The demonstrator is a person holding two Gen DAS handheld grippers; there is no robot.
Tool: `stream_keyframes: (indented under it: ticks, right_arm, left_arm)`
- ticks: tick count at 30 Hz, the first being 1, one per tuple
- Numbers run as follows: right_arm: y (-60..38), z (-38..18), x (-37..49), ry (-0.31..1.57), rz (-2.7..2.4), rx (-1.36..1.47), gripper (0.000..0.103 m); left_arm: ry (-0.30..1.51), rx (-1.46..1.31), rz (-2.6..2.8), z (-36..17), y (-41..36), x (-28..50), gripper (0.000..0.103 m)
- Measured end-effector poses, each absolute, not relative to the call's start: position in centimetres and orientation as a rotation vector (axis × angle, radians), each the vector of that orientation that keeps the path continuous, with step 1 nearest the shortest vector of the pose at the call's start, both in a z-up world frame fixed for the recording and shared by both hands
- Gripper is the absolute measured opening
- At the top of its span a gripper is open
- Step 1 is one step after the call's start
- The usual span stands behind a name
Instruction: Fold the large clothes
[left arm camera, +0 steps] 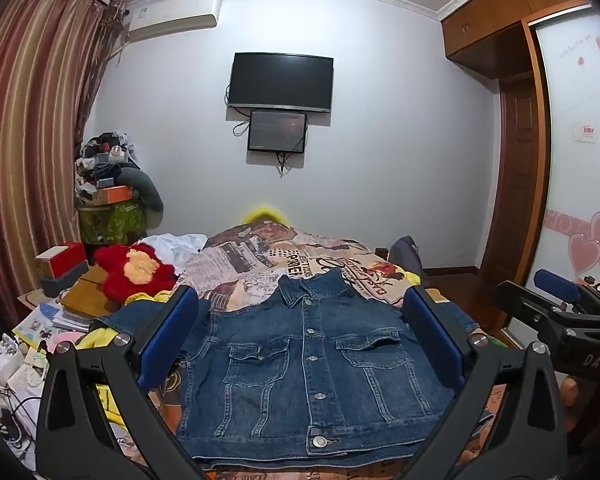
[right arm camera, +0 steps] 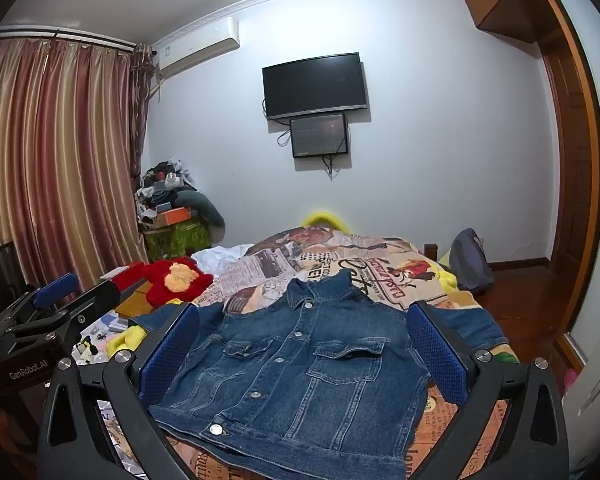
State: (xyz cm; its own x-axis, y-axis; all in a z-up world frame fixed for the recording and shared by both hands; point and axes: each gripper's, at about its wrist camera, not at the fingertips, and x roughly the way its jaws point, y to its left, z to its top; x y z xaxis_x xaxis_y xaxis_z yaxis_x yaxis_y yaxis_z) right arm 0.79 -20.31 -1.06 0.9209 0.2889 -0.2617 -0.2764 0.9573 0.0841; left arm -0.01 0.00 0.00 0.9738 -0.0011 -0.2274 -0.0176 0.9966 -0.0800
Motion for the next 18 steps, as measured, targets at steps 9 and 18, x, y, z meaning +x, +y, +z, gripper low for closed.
stream_keyframes:
  ticks: [9,18]
  right_arm:
    - [-20.47,-0.96,0.7,0.275,0.29,0.047,0.103]
    - [-20.14,-1.19,0.93,0.276,0.289,0.049,0.103]
  left_arm:
    - [0.228,-0.082,0.007,-0.08,-0.07,-0.17,0.103]
    - [0.229,-0.079,0.005,-0.01,-0.01,0.06,0.103]
